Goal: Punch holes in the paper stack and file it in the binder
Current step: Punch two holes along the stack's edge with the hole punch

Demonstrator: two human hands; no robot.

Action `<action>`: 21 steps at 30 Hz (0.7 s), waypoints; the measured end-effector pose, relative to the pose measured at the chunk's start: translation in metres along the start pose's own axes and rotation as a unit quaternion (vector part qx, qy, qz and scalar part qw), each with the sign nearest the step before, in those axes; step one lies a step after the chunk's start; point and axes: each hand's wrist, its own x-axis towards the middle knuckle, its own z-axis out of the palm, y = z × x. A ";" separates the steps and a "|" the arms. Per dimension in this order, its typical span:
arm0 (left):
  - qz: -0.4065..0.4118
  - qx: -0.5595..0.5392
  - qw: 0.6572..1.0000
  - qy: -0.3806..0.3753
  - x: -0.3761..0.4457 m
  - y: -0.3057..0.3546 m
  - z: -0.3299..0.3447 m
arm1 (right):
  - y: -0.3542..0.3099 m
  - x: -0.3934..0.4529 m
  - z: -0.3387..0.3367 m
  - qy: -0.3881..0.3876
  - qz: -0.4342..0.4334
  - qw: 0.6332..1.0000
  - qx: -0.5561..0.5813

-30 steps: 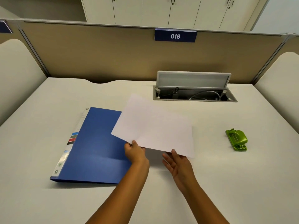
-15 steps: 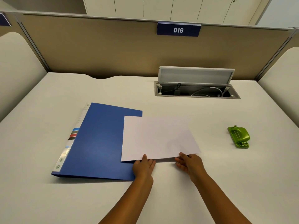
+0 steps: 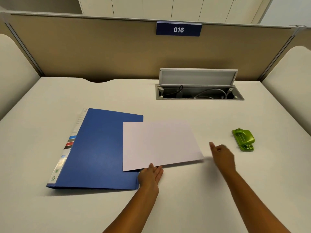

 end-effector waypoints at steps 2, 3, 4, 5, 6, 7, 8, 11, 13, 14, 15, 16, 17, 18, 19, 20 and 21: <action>0.011 0.019 1.000 0.005 0.002 -0.001 0.000 | 0.004 0.020 -0.017 0.107 -0.005 0.994 0.030; 0.020 0.034 0.999 0.007 0.002 -0.002 0.000 | 0.005 0.029 -0.026 0.140 -0.001 0.990 0.031; 0.028 0.049 0.998 0.008 0.002 -0.004 0.001 | 0.007 0.038 -0.033 0.159 0.016 0.987 0.023; 0.034 0.059 0.998 0.010 0.002 -0.005 0.001 | 0.007 0.047 -0.039 0.169 0.041 0.985 0.013; 0.036 0.061 0.997 0.012 0.002 -0.005 0.001 | 0.009 0.054 -0.044 0.173 0.065 0.983 0.002; 0.030 0.053 0.998 0.010 0.002 -0.004 0.001 | 0.013 0.061 -0.046 0.174 0.082 0.981 -0.006; 0.024 0.046 0.999 0.009 0.002 -0.004 0.002 | 0.018 0.068 -0.047 0.170 0.092 0.981 -0.005; 0.017 0.042 0.999 0.007 -0.001 -0.002 0.003 | 0.028 0.081 -0.045 0.147 0.107 0.982 0.047; 0.018 0.041 0.999 0.008 0.000 -0.002 0.003 | 0.028 0.084 -0.045 0.156 0.118 0.978 0.075; 0.018 0.042 0.999 0.008 -0.001 -0.002 0.003 | 0.028 0.086 -0.047 0.164 0.129 0.974 0.083; 0.017 0.044 0.999 0.005 -0.001 -0.002 0.003 | 0.028 0.089 -0.048 0.171 0.144 0.971 0.087; 0.018 0.044 0.999 0.004 -0.001 -0.002 0.002 | 0.029 0.092 -0.050 0.170 0.156 0.969 0.088; 0.019 0.042 0.999 0.001 -0.001 -0.002 0.002 | 0.030 0.096 -0.052 0.161 0.163 0.970 0.085; 0.020 0.042 0.999 0.000 -0.001 -0.002 0.002 | 0.032 0.100 -0.054 0.146 0.165 0.972 0.077; 0.022 0.043 0.999 -0.001 -0.001 -0.002 0.001 | 0.035 0.104 -0.056 0.126 0.162 0.977 0.062; 0.021 0.045 0.999 -0.004 0.000 -0.002 0.001 | 0.037 0.108 -0.059 0.106 0.156 0.981 0.047; 0.019 0.045 0.999 -0.005 -0.001 -0.002 0.000 | 0.040 0.111 -0.063 0.091 0.151 0.984 0.038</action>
